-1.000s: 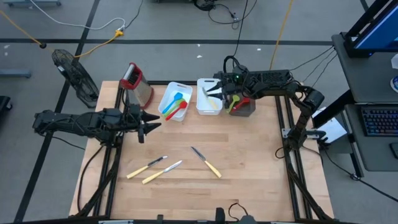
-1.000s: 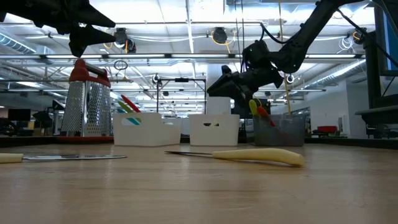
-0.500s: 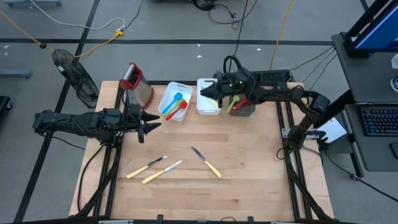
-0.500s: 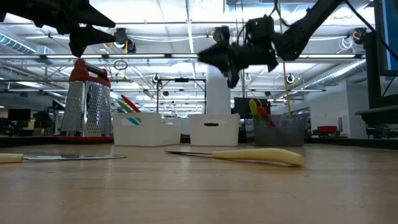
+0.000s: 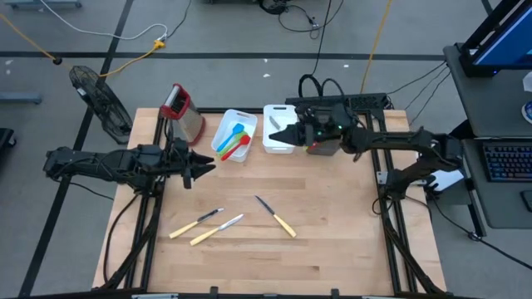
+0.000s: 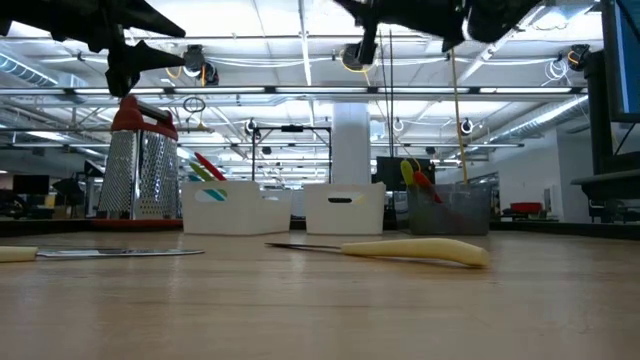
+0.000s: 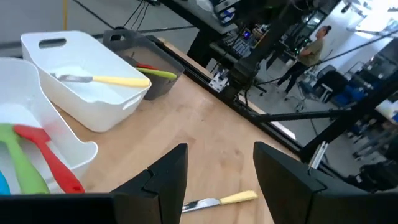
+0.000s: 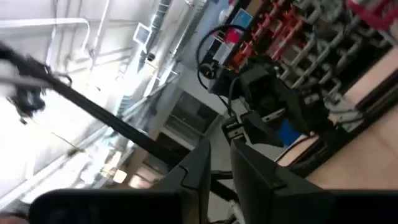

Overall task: Pick & Place Kitchen Items
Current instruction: Put the yellow knife into the right white bin

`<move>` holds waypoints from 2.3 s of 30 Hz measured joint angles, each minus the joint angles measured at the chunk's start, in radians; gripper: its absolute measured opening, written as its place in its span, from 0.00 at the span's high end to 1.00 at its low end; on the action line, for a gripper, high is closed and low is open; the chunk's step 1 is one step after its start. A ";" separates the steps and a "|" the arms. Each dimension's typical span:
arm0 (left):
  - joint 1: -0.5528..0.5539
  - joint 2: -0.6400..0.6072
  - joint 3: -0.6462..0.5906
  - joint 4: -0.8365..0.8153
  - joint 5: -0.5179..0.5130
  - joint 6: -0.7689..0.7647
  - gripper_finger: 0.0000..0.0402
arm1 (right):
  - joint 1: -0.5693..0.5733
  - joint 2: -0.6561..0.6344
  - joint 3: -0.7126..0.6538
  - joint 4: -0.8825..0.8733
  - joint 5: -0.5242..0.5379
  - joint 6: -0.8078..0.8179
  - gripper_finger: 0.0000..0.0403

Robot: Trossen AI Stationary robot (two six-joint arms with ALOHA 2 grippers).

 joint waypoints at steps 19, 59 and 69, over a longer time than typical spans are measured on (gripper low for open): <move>-0.077 0.039 0.000 0.008 -0.072 -0.069 0.54 | 0.213 -0.336 0.000 -0.686 0.389 -0.457 0.87; -0.341 0.716 0.328 -1.031 0.240 -0.358 0.54 | 0.494 -0.882 -0.645 -0.321 0.763 -0.671 0.87; -0.478 0.766 0.328 -1.043 0.369 -0.588 0.54 | 0.493 -0.935 -0.798 -0.135 0.763 -0.678 0.87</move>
